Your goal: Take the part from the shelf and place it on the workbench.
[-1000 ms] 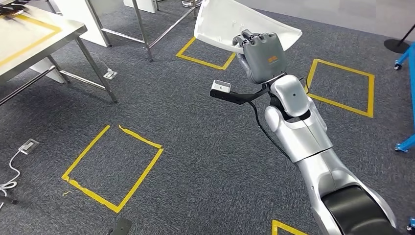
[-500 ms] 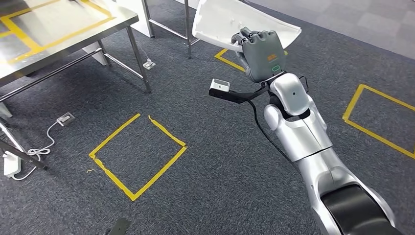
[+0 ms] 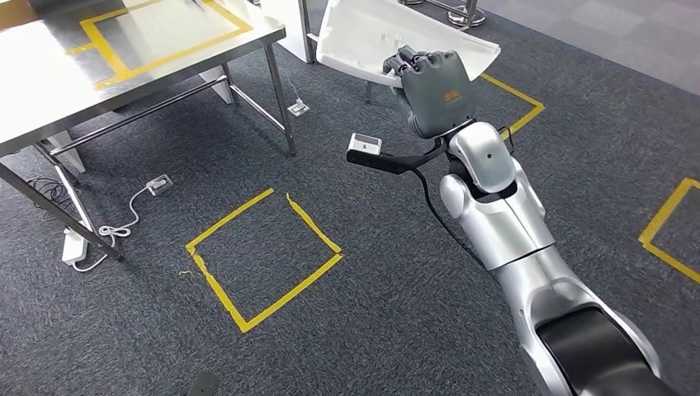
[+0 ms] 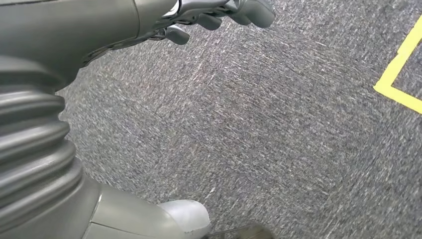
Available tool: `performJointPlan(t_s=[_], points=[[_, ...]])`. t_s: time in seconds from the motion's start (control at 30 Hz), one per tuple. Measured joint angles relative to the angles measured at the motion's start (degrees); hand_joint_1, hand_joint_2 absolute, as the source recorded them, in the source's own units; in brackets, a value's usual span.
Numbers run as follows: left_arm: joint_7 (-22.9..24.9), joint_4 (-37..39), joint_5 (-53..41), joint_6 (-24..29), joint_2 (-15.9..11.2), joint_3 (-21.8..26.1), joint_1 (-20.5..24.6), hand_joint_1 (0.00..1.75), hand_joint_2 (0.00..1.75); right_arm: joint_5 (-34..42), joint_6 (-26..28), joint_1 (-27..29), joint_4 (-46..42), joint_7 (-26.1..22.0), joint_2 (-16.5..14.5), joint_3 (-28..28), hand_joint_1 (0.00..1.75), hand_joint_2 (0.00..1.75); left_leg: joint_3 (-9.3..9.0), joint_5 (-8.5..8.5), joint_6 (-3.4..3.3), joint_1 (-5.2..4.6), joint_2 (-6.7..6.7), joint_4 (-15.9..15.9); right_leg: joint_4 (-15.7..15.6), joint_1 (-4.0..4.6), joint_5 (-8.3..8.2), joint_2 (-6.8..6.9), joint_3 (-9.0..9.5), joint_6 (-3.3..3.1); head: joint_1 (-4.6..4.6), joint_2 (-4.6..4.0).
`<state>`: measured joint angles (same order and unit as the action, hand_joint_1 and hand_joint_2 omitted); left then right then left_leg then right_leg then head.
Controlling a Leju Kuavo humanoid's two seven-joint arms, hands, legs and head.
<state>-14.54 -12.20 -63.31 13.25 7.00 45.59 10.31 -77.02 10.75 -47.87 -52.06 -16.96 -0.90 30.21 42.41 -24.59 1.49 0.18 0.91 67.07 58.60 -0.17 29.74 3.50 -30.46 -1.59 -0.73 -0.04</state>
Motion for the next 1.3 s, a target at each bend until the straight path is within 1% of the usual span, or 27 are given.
performJointPlan(t_s=[0.03,0.1,0.13,0.2,0.27,0.33,0.4,0.43,0.47,0.5,0.57,0.6,0.63,0.67,0.7,0.77,0.83,0.9,0.93,0.97,1.0,1.03,1.1,1.13,1.2,1.27,1.3], points=[[0.0,0.0,-0.1,0.0,0.0,0.0,0.0,0.00,1.75,0.0,0.0,0.0,0.0,0.0,0.0,0.0,1.75,1.75,-1.35,1.76,-0.51,-0.47,1.53,-3.7,0.0,0.12,0.63,0.69,0.75,0.15,0.00,0.00],[0.1,0.0,-0.2,0.0,0.0,0.0,0.1,0.00,1.75,0.0,-0.2,-0.1,0.0,0.0,0.0,0.0,1.75,1.75,-3.02,2.95,-1.55,-1.29,3.85,-7.9,-0.3,0.45,1.59,1.93,1.76,0.75,-0.01,0.00],[0.1,0.0,-0.2,0.0,0.0,0.0,0.1,0.00,1.75,0.0,-0.3,-0.1,0.0,0.0,0.0,0.0,1.75,1.75,-3.19,2.46,-1.92,-1.48,3.93,-8.2,-0.3,0.62,1.75,2.41,2.16,1.11,-0.01,0.00],[0.1,0.0,-0.2,0.0,0.0,0.0,0.1,0.00,1.75,0.1,-0.3,-0.3,0.0,0.0,0.0,0.0,1.75,1.75,-3.95,2.38,-2.59,-1.16,2.28,-8.5,0.7,0.66,1.54,2.56,2.35,1.72,0.02,0.00],[0.1,0.0,-0.2,0.0,0.1,0.0,0.2,0.00,1.75,0.1,-0.2,-0.5,-0.1,0.0,0.0,-0.1,1.75,1.75,-4.97,1.98,-3.10,-0.66,0.75,-8.8,5.4,0.36,1.18,0.18,-0.17,2.25,0.10,0.00],[0.1,0.0,-0.2,0.0,0.1,0.0,0.5,0.00,1.75,0.1,-0.2,-0.3,-0.2,0.0,0.2,-0.1,1.75,1.75,-5.78,1.30,-3.44,-0.31,-0.89,-8.9,12.7,-0.07,3.17,-2.49,-5.30,2.85,0.23,0.00],[0.1,0.0,-0.2,0.0,0.1,0.0,0.5,0.00,1.75,0.1,-0.3,-0.1,-0.2,0.0,0.4,-0.1,1.75,1.75,-6.68,0.44,-3.38,-0.14,-2.82,-8.9,16.8,-0.41,6.42,-3.17,-9.71,3.25,0.32,0.00],[0.1,0.0,-0.2,0.0,0.1,0.0,0.4,0.00,1.75,0.1,-0.3,0.0,-0.2,0.0,0.4,-0.1,1.75,1.75,-7.24,-0.01,-3.23,-0.08,-3.76,-8.8,16.4,-0.53,6.78,-3.23,-10.74,3.34,0.35,0.00],[0.1,0.0,-0.2,0.0,0.1,0.0,0.3,0.00,1.75,0.1,-0.3,0.0,-0.2,0.0,0.4,-0.1,1.75,1.75,-7.89,-0.52,-3.04,-0.01,-4.67,-8.8,14.2,-0.65,5.55,-3.40,-10.90,3.40,0.38,0.00],[0.1,0.0,-0.2,0.0,0.1,0.0,0.2,0.00,1.75,0.1,-0.3,0.0,-0.2,0.0,0.4,-0.1,1.75,1.75,-8.59,-1.06,-2.82,0.06,-5.50,-8.7,10.6,-0.80,2.76,-3.91,-10.35,3.43,0.40,0.00],[0.1,0.0,-0.2,0.0,0.2,0.0,0.2,0.00,1.75,0.1,-0.3,0.1,-0.1,0.0,0.6,-0.1,1.75,1.75,-9.55,-2.14,-2.20,0.14,-7.07,-8.5,2.9,-1.02,-3.86,-6.05,-8.96,3.31,0.46,0.00],[0.1,0.0,-0.2,0.0,0.2,0.0,0.3,0.00,1.75,0.1,-0.3,0.1,-0.1,0.0,0.6,-0.1,1.75,1.75,-9.71,-2.66,-1.80,0.19,-7.79,-8.4,0.7,-0.97,-5.90,-6.96,-8.45,3.05,0.50,0.00],[0.1,0.0,-0.1,0.0,0.2,0.0,0.2,0.00,1.75,0.1,-0.4,0.1,0.0,0.0,0.7,-0.1,1.75,1.75,-9.77,-2.89,-1.36,0.23,-8.40,-8.2,-0.3,-0.88,-6.78,-7.36,-8.19,2.66,0.55,0.00],[0.1,0.0,-0.1,0.0,0.2,0.0,0.1,0.00,1.75,0.1,-0.4,0.1,0.0,0.0,0.6,-0.1,1.75,1.75,-9.86,-3.05,-0.93,0.26,-8.84,-8.2,-0.4,-0.73,-6.59,-7.00,-7.85,2.13,0.56,0.00],[0.0,0.0,0.0,0.0,0.1,0.0,0.0,0.00,1.75,0.1,-0.5,0.0,-0.1,0.0,0.5,-0.1,1.75,1.75,-9.85,-3.15,-0.58,0.27,-8.67,-7.9,-0.5,-0.72,-6.64,-6.50,-7.30,1.64,0.64,0.00],[-0.1,0.0,0.3,0.0,0.1,0.0,0.0,0.00,1.75,0.1,-0.5,-0.2,-0.3,0.0,0.3,-0.1,1.75,1.75,-8.40,-3.19,0.08,0.02,-5.90,-5.0,-0.7,-0.75,-6.13,-5.27,-6.01,0.66,0.41,0.00],[-0.1,0.0,0.4,0.1,0.2,0.0,0.1,0.00,1.75,0.1,-0.7,-0.2,-0.4,0.0,0.2,0.0,1.75,1.75,-4.26,-4.58,0.60,-0.09,-2.53,1.6,-0.7,-0.64,-5.18,-4.05,-4.71,0.07,0.12,0.00],[-0.2,0.0,0.5,0.1,0.1,0.0,-0.1,0.00,1.75,0.0,-1.0,-0.1,-0.4,0.0,0.1,0.0,1.75,1.75,0.02,-7.23,0.67,0.01,-1.46,6.9,-0.7,-0.52,-4.01,-2.76,-3.48,-0.02,0.08,0.00],[-0.2,0.0,0.5,0.1,0.1,0.0,-0.2,0.00,1.75,0.0,-1.1,-0.1,-0.4,0.0,0.1,0.0,1.75,1.75,1.05,-7.67,0.53,0.01,-1.31,7.1,-0.7,-0.50,-3.37,-2.12,-2.74,0.00,0.07,0.00],[-0.2,0.0,0.6,0.1,0.1,0.0,-0.3,0.00,1.75,-0.1,-1.2,-0.1,-0.4,0.0,0.0,0.0,1.75,1.75,1.09,-6.87,0.34,0.00,-1.16,5.5,-0.7,-0.49,-2.69,-1.46,-1.91,0.04,0.06,0.00],[-0.2,0.0,0.6,0.1,0.0,0.0,-0.3,0.00,1.75,-0.1,-1.2,-0.1,-0.4,0.0,-0.1,0.0,1.75,1.75,0.21,-4.74,0.07,-0.05,-0.75,2.3,-0.7,-0.47,-1.98,-0.80,-1.00,0.11,0.07,0.00],[-0.2,0.0,0.6,0.1,0.0,0.0,-0.3,0.00,1.75,-0.1,-1.2,-0.1,-0.4,0.0,-0.3,0.0,1.75,1.75,-1.09,-1.63,-0.31,-0.18,0.34,-1.8,-0.7,-0.40,-1.25,-0.14,-0.19,0.22,0.06,0.00],[-0.2,0.0,0.6,0.2,-0.1,0.0,-0.3,0.00,1.75,-0.1,-1.3,-0.3,-0.4,0.0,-0.4,0.0,1.75,1.75,-2.98,2.61,-1.04,-0.53,2.41,-7.4,-0.6,-0.04,0.13,0.92,1.12,0.69,0.06,0.00],[-0.1,0.0,0.5,0.2,-0.1,0.0,-0.3,0.00,1.75,-0.2,-1.3,-0.4,-0.4,0.0,-0.5,0.1,1.75,1.75,-3.31,3.48,-1.36,-0.67,2.82,-8.4,-0.6,0.21,0.70,1.42,1.50,1.02,0.11,0.00],[0.0,0.0,0.3,0.1,0.0,0.0,-0.3,0.00,1.75,-0.2,-1.3,-0.6,-0.4,0.1,-0.7,0.1,1.75,1.75,-3.53,3.33,-1.87,-0.53,1.65,-8.3,-0.6,0.44,1.67,2.29,2.12,1.74,0.26,0.00],[0.1,0.0,0.2,0.1,0.1,0.0,-0.2,0.00,1.75,-0.2,-1.2,-0.7,-0.5,0.2,-0.9,0.1,1.75,1.75,-4.00,2.98,-2.45,-0.15,0.28,-8.4,1.2,0.27,3.02,0.73,1.67,2.35,0.42,0.00],[0.1,0.0,0.1,0.1,0.1,0.0,0.0,0.00,1.75,-0.2,-1.2,-0.8,-0.5,0.2,-0.9,0.1,1.75,1.75,-4.32,2.76,-2.74,0.03,-0.36,-8.5,3.9,0.14,4.21,-0.71,0.33,2.61,0.48,0.00]])
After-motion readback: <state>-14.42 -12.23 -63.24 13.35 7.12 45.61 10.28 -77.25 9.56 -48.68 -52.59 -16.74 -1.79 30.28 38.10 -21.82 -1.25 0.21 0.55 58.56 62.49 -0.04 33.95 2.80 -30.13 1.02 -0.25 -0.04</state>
